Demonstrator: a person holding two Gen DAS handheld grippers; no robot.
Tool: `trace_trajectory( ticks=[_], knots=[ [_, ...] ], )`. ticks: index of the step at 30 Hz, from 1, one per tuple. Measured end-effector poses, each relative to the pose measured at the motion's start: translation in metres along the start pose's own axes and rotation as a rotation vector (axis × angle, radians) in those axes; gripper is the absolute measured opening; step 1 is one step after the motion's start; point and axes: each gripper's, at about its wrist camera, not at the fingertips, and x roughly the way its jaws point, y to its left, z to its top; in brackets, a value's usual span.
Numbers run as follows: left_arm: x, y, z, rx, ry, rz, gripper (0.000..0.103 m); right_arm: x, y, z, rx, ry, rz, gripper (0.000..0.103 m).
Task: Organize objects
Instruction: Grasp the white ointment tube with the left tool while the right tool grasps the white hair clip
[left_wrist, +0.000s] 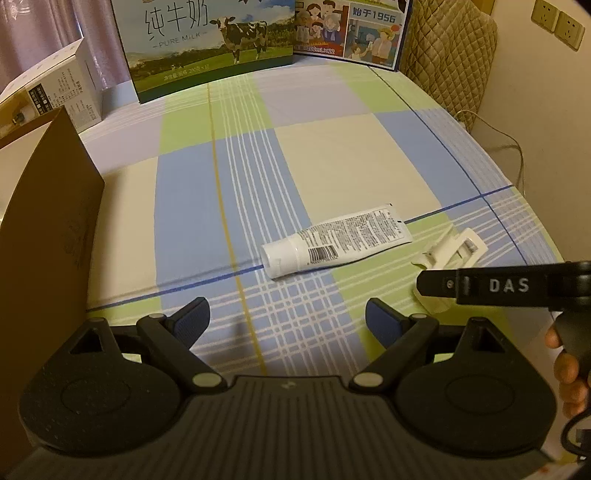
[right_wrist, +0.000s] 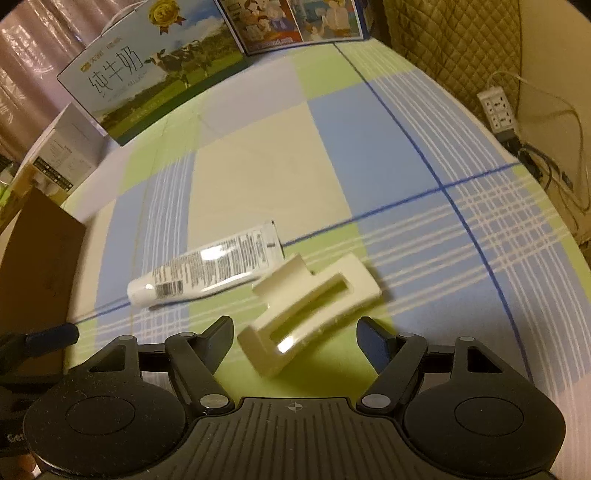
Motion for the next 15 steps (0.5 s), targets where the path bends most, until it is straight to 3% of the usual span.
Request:
trace_trajectory(
  ticks=[3, 5, 8, 15],
  knots=[
    [0.003, -0.001, 0.003, 0.016, 0.000, -0.003, 0.089, 0.002, 0.004, 0.000, -0.045, -0.004, -0.024, 0.067],
    [0.006, -0.003, 0.005, 0.029, -0.002, -0.005, 0.089, 0.002, 0.005, 0.000, -0.088, -0.007, -0.046, 0.054],
    [0.012, -0.006, 0.008, 0.047, 0.002, -0.008, 0.089, 0.002, 0.004, -0.001, -0.172, 0.004, -0.072, 0.044],
    [0.030, -0.016, 0.017, 0.183, -0.006, -0.034, 0.089, -0.001, -0.012, -0.002, -0.260, 0.009, -0.106, 0.043]
  ],
)
